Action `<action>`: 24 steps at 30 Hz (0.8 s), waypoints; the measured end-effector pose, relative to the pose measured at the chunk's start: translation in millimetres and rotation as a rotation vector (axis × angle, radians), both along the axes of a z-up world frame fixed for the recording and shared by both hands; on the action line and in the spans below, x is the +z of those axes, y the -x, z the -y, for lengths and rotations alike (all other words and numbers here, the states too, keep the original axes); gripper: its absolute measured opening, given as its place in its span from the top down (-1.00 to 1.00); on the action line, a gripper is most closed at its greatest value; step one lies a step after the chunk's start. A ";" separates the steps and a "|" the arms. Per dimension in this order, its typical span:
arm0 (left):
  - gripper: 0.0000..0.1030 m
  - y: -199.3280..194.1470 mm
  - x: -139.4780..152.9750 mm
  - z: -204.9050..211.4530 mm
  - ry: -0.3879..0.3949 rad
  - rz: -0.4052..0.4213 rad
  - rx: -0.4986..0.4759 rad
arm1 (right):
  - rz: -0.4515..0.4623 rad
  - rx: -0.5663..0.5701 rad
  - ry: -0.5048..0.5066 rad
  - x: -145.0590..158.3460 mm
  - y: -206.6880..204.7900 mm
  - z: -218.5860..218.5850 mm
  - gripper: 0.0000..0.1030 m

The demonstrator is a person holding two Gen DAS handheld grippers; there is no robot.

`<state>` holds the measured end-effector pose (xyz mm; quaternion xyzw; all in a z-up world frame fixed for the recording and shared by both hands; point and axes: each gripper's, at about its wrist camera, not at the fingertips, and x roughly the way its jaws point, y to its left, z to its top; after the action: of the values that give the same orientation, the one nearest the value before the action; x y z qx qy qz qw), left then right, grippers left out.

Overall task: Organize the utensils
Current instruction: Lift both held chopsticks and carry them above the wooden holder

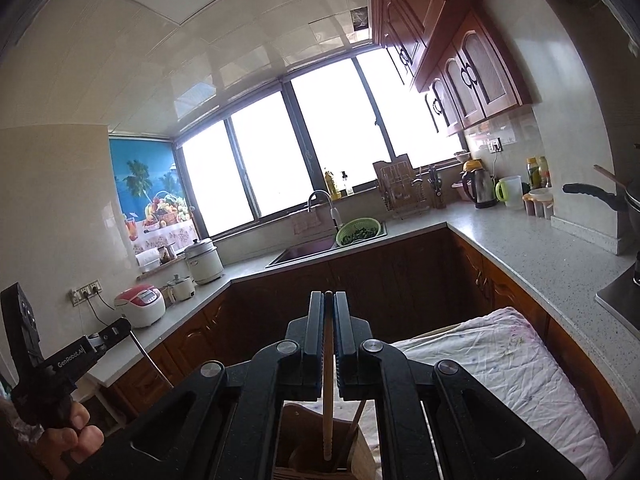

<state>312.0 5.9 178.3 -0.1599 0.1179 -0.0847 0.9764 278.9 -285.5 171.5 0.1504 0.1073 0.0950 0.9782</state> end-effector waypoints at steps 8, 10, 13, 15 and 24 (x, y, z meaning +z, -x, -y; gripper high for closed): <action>0.94 -27.0 -69.3 1.6 0.061 -0.075 0.052 | -0.084 -0.004 0.021 -55.8 -31.8 -11.4 0.92; 0.94 -29.4 -82.3 5.2 0.057 -0.088 0.060 | -0.103 -0.001 0.029 -68.7 -36.4 -16.7 0.92; 0.94 -33.8 -97.5 10.6 0.050 -0.103 0.055 | -0.113 0.006 0.011 -84.1 -40.2 -17.4 0.92; 0.94 -38.1 -104.3 14.1 0.041 -0.115 0.048 | -0.119 0.002 0.001 -91.7 -42.9 -16.4 0.92; 0.92 -48.8 -113.1 32.7 -0.016 -0.152 0.011 | -0.130 -0.003 -0.011 -96.4 -47.9 -12.2 0.92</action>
<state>360.8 -26.8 65.2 -0.1586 0.1917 -0.0661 0.9663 326.8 -273.4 75.1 0.1619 0.1697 0.0842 0.9684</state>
